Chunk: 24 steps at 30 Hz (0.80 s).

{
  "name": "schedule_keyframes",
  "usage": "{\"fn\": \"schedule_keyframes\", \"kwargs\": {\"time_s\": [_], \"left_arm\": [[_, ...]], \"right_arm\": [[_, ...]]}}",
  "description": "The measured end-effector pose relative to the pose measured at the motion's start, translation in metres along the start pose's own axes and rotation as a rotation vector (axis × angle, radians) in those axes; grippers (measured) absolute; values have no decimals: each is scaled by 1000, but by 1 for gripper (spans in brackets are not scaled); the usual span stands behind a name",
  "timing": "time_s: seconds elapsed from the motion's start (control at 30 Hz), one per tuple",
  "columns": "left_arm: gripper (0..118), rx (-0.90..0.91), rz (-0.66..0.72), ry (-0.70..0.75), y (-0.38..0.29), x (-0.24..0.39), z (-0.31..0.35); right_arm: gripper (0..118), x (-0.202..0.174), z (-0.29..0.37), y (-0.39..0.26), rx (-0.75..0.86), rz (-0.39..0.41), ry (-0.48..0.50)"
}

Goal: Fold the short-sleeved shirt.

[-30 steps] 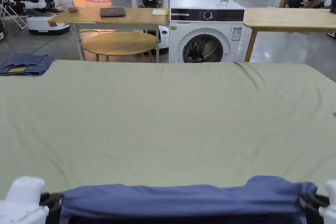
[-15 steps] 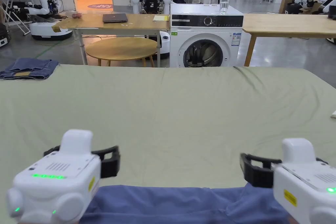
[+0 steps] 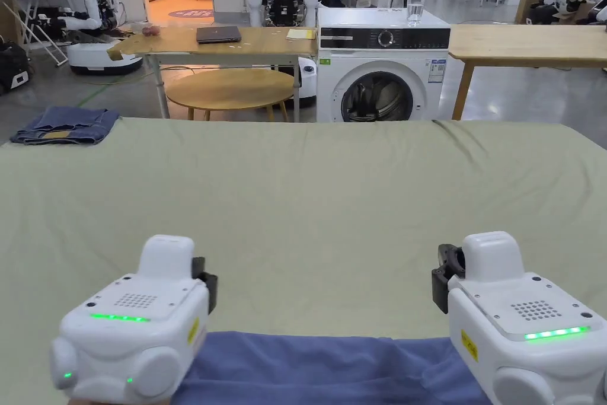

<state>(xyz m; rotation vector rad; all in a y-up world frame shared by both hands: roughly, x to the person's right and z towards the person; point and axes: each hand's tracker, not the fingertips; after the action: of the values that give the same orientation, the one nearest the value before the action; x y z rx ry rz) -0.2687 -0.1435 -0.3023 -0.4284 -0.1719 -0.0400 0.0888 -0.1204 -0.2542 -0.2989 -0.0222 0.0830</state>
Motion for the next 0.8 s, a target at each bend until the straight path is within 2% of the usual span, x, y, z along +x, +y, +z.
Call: {"fn": "schedule_keyframes", "kwargs": {"time_s": [0.1, 0.13, 0.2, 0.23, 0.27, 0.33, 0.37, 0.47, 0.53, 0.6, 0.7, 0.73, 0.77, 0.8], "left_arm": [[0, -62, 104, -8, -20, -52, 8], [5, -86, 155, -23, -29, -70, 9], [84, -162, 300, -86, -48, -110, 6], [115, -210, 355, -111, -59, -125, 3], [118, -250, 413, -128, -71, -138, 0], [118, -286, 527, -170, -91, -151, 3], [118, -271, 630, -212, -99, -162, -2], [118, -330, 932, -431, -133, -161, -17], [118, -417, 1080, -572, -164, -159, -46], [118, -302, 1004, -693, -165, -141, -53], [117, -357, 1005, -671, -146, -116, -66], [111, -378, 971, -658, -139, -115, -70], [75, -370, 967, -610, -136, -115, -72], [21, -361, 987, -541, -124, -97, -63]], "right_arm": [[0, -4, 1, -4, -9, -6, 11], [0, -5, 1, -6, -24, -12, 31], [0, -12, -1, -14, -39, -12, 40], [0, -16, -2, -19, -47, -10, 40], [0, -18, -2, -20, -56, -12, 46], [0, -24, -5, -22, -73, -24, 60], [0, -27, -7, -26, -77, -24, 62], [0, -33, -8, -26, -89, -20, 71], [0, -34, -8, -25, -93, -16, 75], [0, -34, -8, -22, -92, -13, 73], [0, -31, -5, -18, -88, -14, 67], [0, -31, -5, -18, -86, -16, 62], [0, -28, -6, -19, -85, -21, 60], [0, -28, -7, -19, -88, -29, 59]]}}
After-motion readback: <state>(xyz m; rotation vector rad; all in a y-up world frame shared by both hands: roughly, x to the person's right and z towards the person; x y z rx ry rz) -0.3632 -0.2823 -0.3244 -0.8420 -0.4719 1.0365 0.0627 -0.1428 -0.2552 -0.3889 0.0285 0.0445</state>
